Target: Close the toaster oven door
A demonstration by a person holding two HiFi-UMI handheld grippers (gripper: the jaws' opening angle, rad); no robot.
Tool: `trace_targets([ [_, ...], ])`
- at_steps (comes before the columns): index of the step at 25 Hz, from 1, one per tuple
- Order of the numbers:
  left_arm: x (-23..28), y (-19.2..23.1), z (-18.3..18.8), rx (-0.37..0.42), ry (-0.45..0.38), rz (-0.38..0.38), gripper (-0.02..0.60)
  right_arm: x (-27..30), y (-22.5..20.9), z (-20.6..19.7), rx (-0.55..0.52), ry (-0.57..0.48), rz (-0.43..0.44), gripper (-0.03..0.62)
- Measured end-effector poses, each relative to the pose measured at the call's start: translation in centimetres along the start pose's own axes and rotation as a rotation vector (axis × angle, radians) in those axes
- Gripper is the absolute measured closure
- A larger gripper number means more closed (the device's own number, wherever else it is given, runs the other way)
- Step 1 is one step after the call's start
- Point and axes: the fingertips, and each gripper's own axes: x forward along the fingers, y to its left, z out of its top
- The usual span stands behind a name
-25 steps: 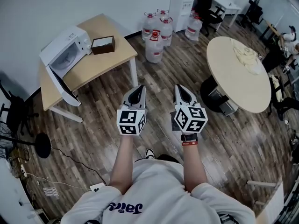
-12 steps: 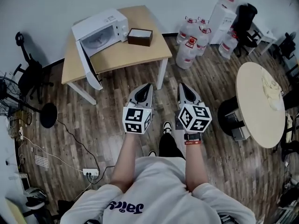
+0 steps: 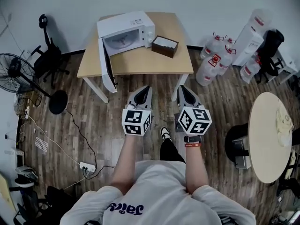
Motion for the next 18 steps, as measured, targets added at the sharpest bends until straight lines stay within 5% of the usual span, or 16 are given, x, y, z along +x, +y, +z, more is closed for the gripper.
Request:
trace_targets([
  [18, 6.4, 10.6, 1.5, -0.043, 0.008, 0.273, 0.565, 16.5, 2.1, 2.0, -0.021, 0.098, 0.288, 0.58],
])
